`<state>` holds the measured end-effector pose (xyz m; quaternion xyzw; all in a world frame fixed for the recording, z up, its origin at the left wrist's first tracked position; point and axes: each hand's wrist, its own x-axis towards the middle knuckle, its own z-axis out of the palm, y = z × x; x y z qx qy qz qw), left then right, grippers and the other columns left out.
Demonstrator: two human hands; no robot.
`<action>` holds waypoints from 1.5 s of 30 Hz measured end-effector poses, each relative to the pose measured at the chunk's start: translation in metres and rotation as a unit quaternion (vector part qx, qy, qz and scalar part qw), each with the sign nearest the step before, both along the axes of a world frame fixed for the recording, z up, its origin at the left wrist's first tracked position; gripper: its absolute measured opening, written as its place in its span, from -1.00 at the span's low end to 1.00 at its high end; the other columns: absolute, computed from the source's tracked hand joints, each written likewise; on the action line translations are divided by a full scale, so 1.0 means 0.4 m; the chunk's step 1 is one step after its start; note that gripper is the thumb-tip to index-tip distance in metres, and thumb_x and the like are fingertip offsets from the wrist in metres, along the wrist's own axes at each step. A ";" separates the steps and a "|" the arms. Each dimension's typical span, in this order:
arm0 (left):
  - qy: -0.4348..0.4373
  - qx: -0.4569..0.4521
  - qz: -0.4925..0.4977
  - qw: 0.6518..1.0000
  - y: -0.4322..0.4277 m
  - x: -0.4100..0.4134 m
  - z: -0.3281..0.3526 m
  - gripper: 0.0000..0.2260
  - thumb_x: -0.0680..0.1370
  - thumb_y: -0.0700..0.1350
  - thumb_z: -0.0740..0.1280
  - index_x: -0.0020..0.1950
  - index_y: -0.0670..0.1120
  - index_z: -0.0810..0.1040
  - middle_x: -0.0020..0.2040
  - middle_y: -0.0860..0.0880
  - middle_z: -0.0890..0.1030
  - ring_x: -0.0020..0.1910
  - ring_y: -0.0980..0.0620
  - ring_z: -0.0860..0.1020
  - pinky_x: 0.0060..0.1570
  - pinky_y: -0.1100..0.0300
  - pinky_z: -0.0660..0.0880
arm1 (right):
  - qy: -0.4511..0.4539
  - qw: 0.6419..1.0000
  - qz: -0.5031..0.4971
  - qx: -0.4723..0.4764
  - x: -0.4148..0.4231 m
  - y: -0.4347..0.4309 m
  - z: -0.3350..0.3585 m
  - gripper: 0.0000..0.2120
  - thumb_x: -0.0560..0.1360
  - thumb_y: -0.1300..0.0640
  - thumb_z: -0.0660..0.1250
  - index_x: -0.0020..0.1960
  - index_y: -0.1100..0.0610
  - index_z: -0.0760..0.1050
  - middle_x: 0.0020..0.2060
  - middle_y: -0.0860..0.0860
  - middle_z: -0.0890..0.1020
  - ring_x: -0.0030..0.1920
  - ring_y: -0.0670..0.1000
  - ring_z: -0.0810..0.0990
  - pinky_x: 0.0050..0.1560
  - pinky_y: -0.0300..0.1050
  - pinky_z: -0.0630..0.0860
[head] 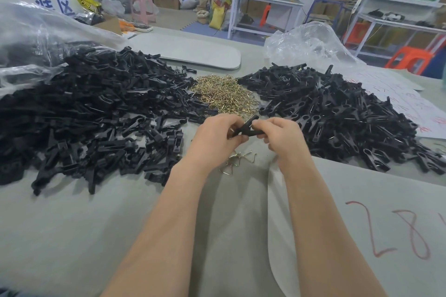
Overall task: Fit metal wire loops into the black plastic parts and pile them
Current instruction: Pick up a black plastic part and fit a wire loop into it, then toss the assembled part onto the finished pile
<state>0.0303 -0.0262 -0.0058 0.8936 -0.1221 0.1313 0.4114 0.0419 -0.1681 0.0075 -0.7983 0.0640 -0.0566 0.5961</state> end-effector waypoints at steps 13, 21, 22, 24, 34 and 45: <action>-0.031 -0.092 -0.092 0.991 0.002 -0.035 0.057 -0.83 0.43 -0.16 0.47 -0.02 0.00 0.61 -0.09 0.18 0.57 -0.09 0.32 0.49 -0.08 0.55 0.32 | 0.203 0.869 0.318 0.320 -0.026 -0.023 0.010 -0.49 0.33 -0.19 0.22 0.02 0.21 0.55 -0.24 0.14 0.70 -0.18 0.07 0.70 -0.12 -0.09 0.64; -0.023 -0.111 -0.096 0.989 0.003 -0.033 0.052 -0.77 0.42 -0.15 0.48 0.04 0.04 0.60 -0.07 0.12 0.63 -0.06 0.23 0.55 0.01 0.41 0.42 | 0.168 0.887 0.294 0.313 -0.023 -0.002 0.001 -0.60 0.32 -0.11 0.25 -0.07 0.20 0.52 -0.37 0.10 0.68 -0.33 0.01 0.69 -0.25 -0.16 0.64; -0.019 -0.114 -0.096 0.989 0.004 -0.032 0.050 -0.77 0.42 -0.14 0.48 0.03 0.07 0.59 -0.08 0.12 0.64 -0.07 0.26 0.55 0.00 0.44 0.41 | 0.171 0.888 0.290 0.313 -0.023 0.000 -0.001 -0.62 0.32 -0.11 0.25 -0.09 0.20 0.52 -0.38 0.09 0.68 -0.34 0.01 0.69 -0.27 -0.17 0.64; -0.012 -0.123 -0.099 0.987 0.005 -0.032 0.049 -0.77 0.41 -0.13 0.48 -0.01 0.12 0.57 -0.09 0.15 0.63 -0.07 0.32 0.54 -0.01 0.49 0.39 | 0.180 0.887 0.284 0.316 -0.021 0.003 -0.005 -0.63 0.32 -0.11 0.26 -0.10 0.19 0.53 -0.38 0.09 0.68 -0.34 0.00 0.69 -0.29 -0.18 0.64; 0.030 -0.018 -0.033 0.999 0.010 -0.017 0.025 -0.83 0.46 -0.05 0.44 0.04 0.00 0.59 -0.06 0.11 0.61 -0.01 0.15 0.52 -0.04 0.42 0.39 | 0.073 0.984 0.125 0.103 0.001 -0.022 -0.003 -0.79 0.51 0.05 0.35 0.06 0.16 0.57 -0.32 0.04 0.60 -0.52 -0.12 0.46 -0.47 -0.32 0.43; 0.069 0.119 0.293 0.946 0.072 0.007 0.006 -0.54 0.51 0.07 0.35 0.39 0.04 0.40 0.41 -0.08 0.34 0.39 -0.12 0.28 0.42 -0.13 0.12 | -0.201 0.936 -0.168 0.237 0.008 -0.053 0.024 -0.61 0.52 0.34 0.21 0.33 0.17 0.33 0.09 0.09 0.60 -0.08 -0.10 0.67 -0.14 -0.31 0.54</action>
